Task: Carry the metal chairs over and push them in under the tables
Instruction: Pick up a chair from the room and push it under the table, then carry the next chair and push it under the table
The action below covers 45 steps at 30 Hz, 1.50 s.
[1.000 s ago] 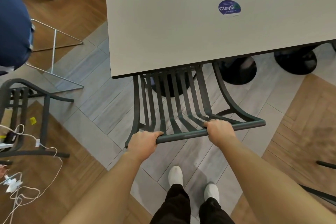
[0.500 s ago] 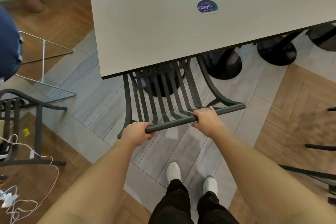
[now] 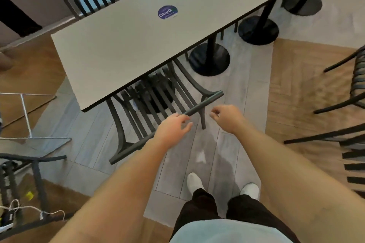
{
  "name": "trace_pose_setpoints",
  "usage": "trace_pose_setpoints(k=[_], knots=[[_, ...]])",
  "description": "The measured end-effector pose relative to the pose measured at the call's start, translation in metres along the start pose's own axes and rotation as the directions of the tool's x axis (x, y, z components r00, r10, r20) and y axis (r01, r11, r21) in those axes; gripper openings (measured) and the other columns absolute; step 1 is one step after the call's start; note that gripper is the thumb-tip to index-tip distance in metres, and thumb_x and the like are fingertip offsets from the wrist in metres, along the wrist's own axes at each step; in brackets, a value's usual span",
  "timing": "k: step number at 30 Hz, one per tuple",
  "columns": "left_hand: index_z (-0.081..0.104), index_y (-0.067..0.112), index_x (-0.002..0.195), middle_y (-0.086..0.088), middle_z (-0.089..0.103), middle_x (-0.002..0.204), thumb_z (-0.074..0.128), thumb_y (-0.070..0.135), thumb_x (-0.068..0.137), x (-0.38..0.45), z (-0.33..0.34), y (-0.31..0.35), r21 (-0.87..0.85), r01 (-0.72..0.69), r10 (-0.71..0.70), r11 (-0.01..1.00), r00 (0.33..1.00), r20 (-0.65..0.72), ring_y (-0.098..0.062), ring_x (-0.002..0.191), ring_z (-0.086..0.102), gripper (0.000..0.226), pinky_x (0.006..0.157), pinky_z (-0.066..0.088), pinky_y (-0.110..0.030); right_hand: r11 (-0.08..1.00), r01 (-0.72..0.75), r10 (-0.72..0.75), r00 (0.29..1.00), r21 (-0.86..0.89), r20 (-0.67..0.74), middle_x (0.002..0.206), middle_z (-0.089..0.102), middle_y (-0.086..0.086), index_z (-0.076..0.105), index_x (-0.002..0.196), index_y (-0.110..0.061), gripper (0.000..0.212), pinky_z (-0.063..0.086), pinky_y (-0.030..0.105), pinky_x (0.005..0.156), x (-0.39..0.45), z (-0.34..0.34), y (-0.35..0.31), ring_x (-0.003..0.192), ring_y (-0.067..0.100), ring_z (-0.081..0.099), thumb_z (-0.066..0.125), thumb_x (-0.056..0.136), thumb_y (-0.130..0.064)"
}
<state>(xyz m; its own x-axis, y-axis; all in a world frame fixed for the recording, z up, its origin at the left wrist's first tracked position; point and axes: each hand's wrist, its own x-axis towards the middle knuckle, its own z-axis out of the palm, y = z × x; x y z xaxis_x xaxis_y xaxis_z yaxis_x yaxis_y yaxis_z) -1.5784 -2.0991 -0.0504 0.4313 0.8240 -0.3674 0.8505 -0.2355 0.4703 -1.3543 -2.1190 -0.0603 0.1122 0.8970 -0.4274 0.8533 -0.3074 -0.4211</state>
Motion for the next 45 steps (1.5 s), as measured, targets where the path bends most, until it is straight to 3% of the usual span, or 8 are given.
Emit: trace_pose_setpoints(k=[8, 11, 15, 19, 23, 27, 39, 45], knots=[[0.064, 0.021, 0.135, 0.002, 0.070, 0.115, 0.050, 0.047, 0.105, 0.038, 0.038, 0.132, 0.167, -0.199, 0.150, 0.966, 0.951, 0.270, -0.017, 0.103, 0.066, 0.042, 0.093, 0.055, -0.037, 0.975, -0.222, 0.221, 0.975, 0.032, 0.016, 0.114, 0.070, 0.010, 0.065, 0.125, -0.016, 0.033, 0.044, 0.033, 0.075, -0.065, -0.057, 0.148, 0.099, 0.027, 0.061, 0.046, 0.107, -0.038], [0.063, 0.023, 0.136, 0.003, 0.072, 0.116, 0.050, 0.048, 0.104, 0.048, 0.062, 0.188, 0.192, -0.270, 0.188, 0.944, 0.914, 0.361, -0.018, 0.103, 0.067, 0.042, 0.094, 0.055, -0.037, 0.951, -0.303, 0.306, 0.951, 0.055, -0.049, 0.110, 0.070, 0.006, 0.066, 0.120, -0.020, 0.030, 0.050, 0.036, 0.077, -0.098, -0.077, 0.205, 0.096, 0.026, 0.062, 0.048, 0.106, -0.039], [0.062, 0.029, 0.135, 0.007, 0.071, 0.115, 0.049, 0.054, 0.102, 0.057, 0.102, 0.262, 0.208, -0.348, 0.236, 0.914, 0.874, 0.425, -0.016, 0.099, 0.067, 0.043, 0.091, 0.056, -0.037, 0.886, -0.448, 0.459, 0.884, 0.117, -0.093, 0.103, 0.069, 0.002, 0.065, 0.112, -0.024, 0.023, 0.057, 0.045, 0.088, -0.145, -0.097, 0.274, 0.093, 0.025, 0.064, 0.049, 0.104, -0.038], [0.061, 0.027, 0.136, 0.005, 0.071, 0.120, 0.047, 0.053, 0.104, 0.057, 0.145, 0.341, 0.209, -0.437, 0.287, 0.875, 0.815, 0.504, -0.019, 0.104, 0.066, 0.043, 0.091, 0.054, -0.036, 0.812, -0.563, 0.583, 0.799, 0.156, -0.150, 0.099, 0.067, 0.000, 0.065, 0.108, -0.025, 0.018, 0.057, 0.042, 0.087, -0.191, -0.109, 0.344, 0.092, 0.024, 0.064, 0.052, 0.104, -0.036], [0.061, 0.025, 0.138, 0.002, 0.070, 0.123, 0.047, 0.051, 0.106, 0.051, 0.187, 0.408, 0.193, -0.550, 0.377, 0.812, 0.748, 0.547, -0.019, 0.108, 0.065, 0.044, 0.094, 0.052, -0.033, 0.775, -0.613, 0.632, 0.741, 0.155, -0.227, 0.116, 0.066, 0.002, 0.065, 0.118, -0.022, 0.024, 0.055, 0.045, 0.094, -0.238, -0.118, 0.402, 0.107, 0.027, 0.063, 0.047, 0.106, -0.032], [0.064, 0.018, 0.134, -0.001, 0.069, 0.124, 0.048, 0.048, 0.106, 0.046, 0.224, 0.457, 0.176, -0.684, 0.473, 0.708, 0.644, 0.601, -0.020, 0.112, 0.064, 0.044, 0.094, 0.050, -0.032, 0.717, -0.657, 0.695, 0.649, 0.232, -0.311, 0.114, 0.060, 0.001, 0.062, 0.127, -0.023, 0.028, 0.052, 0.041, 0.089, -0.282, -0.106, 0.444, 0.109, 0.025, 0.058, 0.047, 0.106, -0.035], [0.044, 0.030, 0.154, 0.001, 0.045, 0.151, 0.052, 0.051, 0.103, 0.088, 0.296, 0.553, 0.095, -0.902, 0.628, 0.422, 0.366, 0.687, -0.020, 0.140, 0.041, 0.055, 0.114, 0.037, -0.037, 0.402, -0.730, 0.880, 0.476, 0.552, -0.011, 0.155, 0.045, 0.005, 0.032, 0.157, -0.032, 0.074, 0.049, 0.047, 0.106, -0.346, -0.060, 0.501, 0.137, 0.030, 0.048, 0.055, 0.096, -0.066], [0.039, 0.031, 0.157, 0.002, 0.037, 0.159, 0.061, 0.054, 0.098, 0.135, 0.319, 0.595, 0.053, -0.968, 0.649, 0.246, 0.205, 0.732, -0.019, 0.147, 0.031, 0.067, 0.118, 0.033, -0.038, 0.241, -0.756, 0.913, 0.389, 0.608, 0.123, 0.153, 0.048, 0.005, 0.034, 0.156, -0.027, 0.087, 0.048, 0.045, 0.105, -0.349, -0.052, 0.509, 0.133, 0.030, 0.051, 0.064, 0.088, -0.070]])
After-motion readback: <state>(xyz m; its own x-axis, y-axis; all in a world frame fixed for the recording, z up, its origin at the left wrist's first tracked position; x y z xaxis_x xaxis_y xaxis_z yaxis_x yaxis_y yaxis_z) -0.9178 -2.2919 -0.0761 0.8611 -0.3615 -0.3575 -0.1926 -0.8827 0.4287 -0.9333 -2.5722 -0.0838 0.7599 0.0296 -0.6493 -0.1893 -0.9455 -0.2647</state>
